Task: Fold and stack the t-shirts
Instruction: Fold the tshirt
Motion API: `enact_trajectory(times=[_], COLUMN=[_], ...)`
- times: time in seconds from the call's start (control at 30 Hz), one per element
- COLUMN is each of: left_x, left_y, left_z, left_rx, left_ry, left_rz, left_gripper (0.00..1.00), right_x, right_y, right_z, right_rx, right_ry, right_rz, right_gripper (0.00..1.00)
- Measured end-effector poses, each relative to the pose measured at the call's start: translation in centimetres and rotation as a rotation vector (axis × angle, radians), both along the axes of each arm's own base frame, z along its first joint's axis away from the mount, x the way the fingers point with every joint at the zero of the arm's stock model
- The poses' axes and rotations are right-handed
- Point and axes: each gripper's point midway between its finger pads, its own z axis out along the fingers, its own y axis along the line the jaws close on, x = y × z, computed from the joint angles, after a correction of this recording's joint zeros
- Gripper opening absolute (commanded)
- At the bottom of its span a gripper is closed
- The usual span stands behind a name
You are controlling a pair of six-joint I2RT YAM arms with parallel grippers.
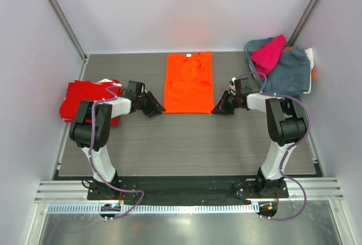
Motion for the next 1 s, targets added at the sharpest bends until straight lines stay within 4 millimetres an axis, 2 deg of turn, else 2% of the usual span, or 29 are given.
enact_trajectory(times=[0.2, 0.3, 0.4, 0.43, 0.67, 0.8, 0.9, 1.0], left_x=[0.2, 0.3, 0.4, 0.4, 0.2, -1.5, -3.6, -5.7], left_y=[-0.6, -0.8, -0.9, -0.9, -1.2, -0.7, -0.2, 0.2], left_z=[-0.1, -0.2, -0.3, -0.5, -0.6, -0.5, -0.1, 1.3], left_rx=[-0.009, -0.014, -0.014, -0.014, -0.03, -0.019, -0.004, -0.003], left_ry=[-0.007, -0.007, -0.01, -0.008, -0.03, -0.029, -0.017, -0.035], left_rz=[-0.008, -0.008, -0.008, -0.007, -0.021, -0.034, -0.05, -0.071], left_gripper=[0.3, 0.26, 0.11, 0.01, 0.0, 0.0, 0.0, 0.0], right_x=[0.1, 0.1, 0.1, 0.1, 0.0, -1.6, -3.2, -4.8], right_y=[0.0, 0.0, 0.0, 0.0, 0.0, -0.2, -0.2, 0.0], right_z=[0.0, 0.0, 0.0, 0.0, 0.1, 0.8, 2.4, 4.4], right_rx=[0.0, 0.0, 0.001, 0.001, 0.0, -0.004, 0.0, 0.006], right_ry=[0.0, 0.0, 0.0, 0.0, -0.001, 0.003, -0.019, -0.059], right_rz=[0.001, 0.001, 0.001, 0.0, 0.0, 0.0, 0.007, 0.022], right_gripper=[0.01, 0.01, 0.01, 0.01, 0.01, 0.01, 0.01, 0.01])
